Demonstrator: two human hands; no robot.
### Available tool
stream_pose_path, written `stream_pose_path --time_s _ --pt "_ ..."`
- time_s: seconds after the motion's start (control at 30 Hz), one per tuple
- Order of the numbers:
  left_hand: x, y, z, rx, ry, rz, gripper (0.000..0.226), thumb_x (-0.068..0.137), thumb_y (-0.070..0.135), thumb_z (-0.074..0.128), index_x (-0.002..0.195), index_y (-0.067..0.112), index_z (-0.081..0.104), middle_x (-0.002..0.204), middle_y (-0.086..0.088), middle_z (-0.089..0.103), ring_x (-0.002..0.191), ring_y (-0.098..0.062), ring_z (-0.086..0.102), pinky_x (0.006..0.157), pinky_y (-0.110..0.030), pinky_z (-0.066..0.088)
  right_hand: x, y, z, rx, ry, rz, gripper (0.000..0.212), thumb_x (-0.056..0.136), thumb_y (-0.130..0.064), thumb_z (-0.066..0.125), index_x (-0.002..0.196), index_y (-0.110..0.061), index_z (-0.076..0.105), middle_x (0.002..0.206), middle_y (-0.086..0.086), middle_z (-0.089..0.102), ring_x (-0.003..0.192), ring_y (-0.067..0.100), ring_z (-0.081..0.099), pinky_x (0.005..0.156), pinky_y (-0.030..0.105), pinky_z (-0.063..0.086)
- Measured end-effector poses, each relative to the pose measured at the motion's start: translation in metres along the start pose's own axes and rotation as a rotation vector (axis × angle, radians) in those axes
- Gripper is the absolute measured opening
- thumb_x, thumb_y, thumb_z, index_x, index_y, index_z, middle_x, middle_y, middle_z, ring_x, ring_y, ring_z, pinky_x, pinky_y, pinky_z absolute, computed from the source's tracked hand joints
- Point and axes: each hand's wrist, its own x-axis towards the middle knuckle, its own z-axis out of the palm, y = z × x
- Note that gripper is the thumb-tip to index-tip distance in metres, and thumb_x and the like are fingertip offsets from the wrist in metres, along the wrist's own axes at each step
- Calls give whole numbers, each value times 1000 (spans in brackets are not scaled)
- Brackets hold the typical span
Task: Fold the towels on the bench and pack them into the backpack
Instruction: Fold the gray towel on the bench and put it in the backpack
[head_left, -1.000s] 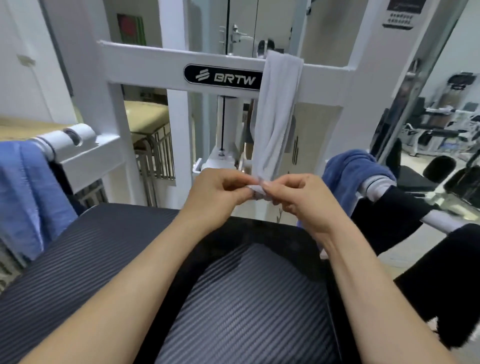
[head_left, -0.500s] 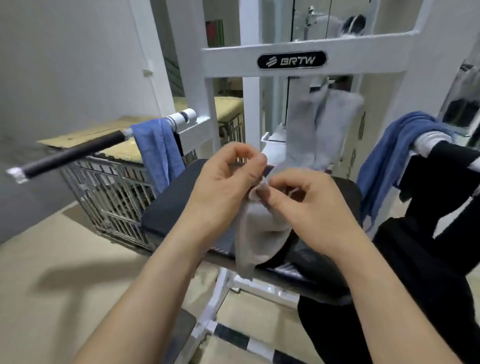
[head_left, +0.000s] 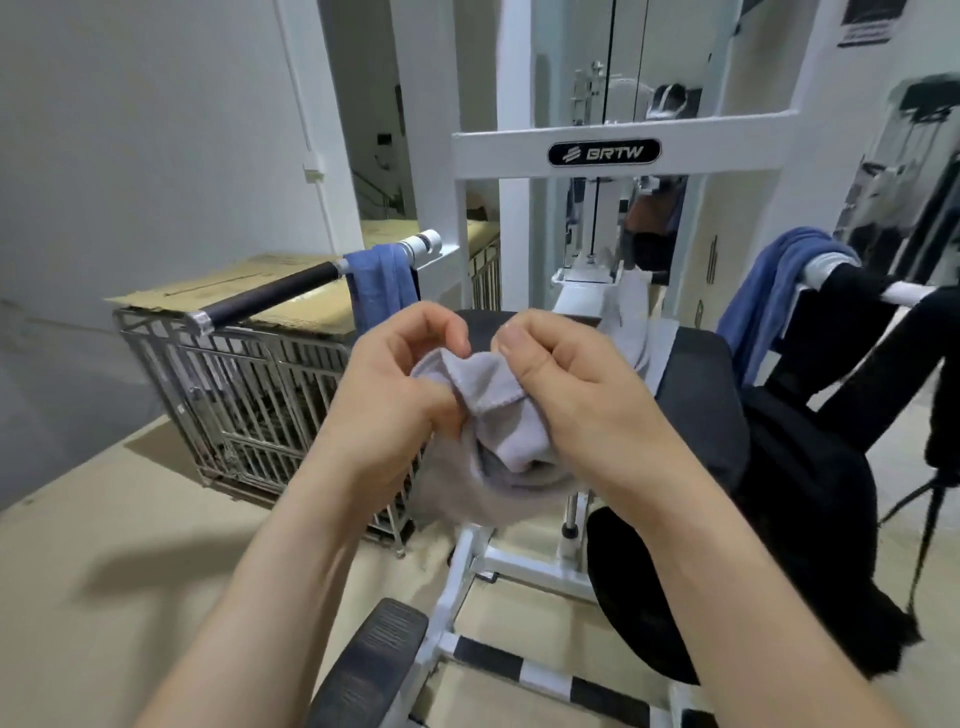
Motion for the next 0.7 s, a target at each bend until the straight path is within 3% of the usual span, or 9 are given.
stream_pose_path --time_s 0.07,0.17,0.23,0.3,0.4,0.5,0.6,0.67,0.7 --pt "-24 -1 -15 -1 27 19 11 67 0 61 69 10 57 65 -7 52 63 -18 44 55 -29 37 -15 -20 34 213 -57 62 36 100 -27 46 67 -14 51 59 -8 49 56 4 46 55 18 39" --pt "-61 4 -37 34 -40 -31 24 75 16 67 83 -5 58 73 -14 56 70 -21 51 63 -36 42 -39 -41 75 392 -192 151 23 81 -34 72 82 -14 62 73 3 64 71 14 61 69 28 53" --pt "-78 17 -51 100 -119 -32 7 80 6 68 79 12 70 73 -6 64 70 -16 59 65 -31 48 -53 -52 85 329 -274 202 36 73 -14 80 105 -11 63 95 16 67 91 24 65 88 44 55" --pt "-90 29 -68 152 -226 -96 18 93 11 58 93 23 72 89 1 73 83 -13 68 79 -32 53 -62 -64 87 282 -275 219 44 76 0 74 117 -9 61 110 18 67 101 27 66 93 43 53" --pt "-103 45 -96 260 -527 -244 42 91 54 53 105 16 67 98 2 72 91 -16 67 82 -37 51 -68 -67 86 56 28 199 25 87 -5 67 109 -16 70 100 2 73 95 13 68 86 29 54" --pt "-110 53 -116 638 -775 -297 52 69 54 77 89 7 67 82 -12 72 72 -20 67 66 -42 53 -69 -53 88 -426 276 137 18 93 -18 59 86 -13 75 80 -10 72 79 7 65 75 30 51" --pt "-104 48 -130 768 -697 -279 28 75 36 81 73 11 68 67 -9 69 59 -12 60 56 -32 46 -80 -48 80 -435 291 235 27 90 -30 64 74 -9 71 66 -12 62 64 3 55 65 25 44" --pt "-98 38 -138 586 -575 -265 17 79 31 77 75 16 72 70 -11 70 64 -14 61 63 -32 46 -89 -53 66 -291 240 333 18 77 -34 77 89 -21 77 87 -14 73 81 -3 65 77 15 49" --pt "-96 31 -142 513 -510 -250 18 77 34 77 78 16 72 72 -10 71 66 -14 61 66 -34 46 -93 -53 58 -288 202 371 28 72 -33 81 98 -25 76 98 -14 73 92 -3 65 86 16 49"
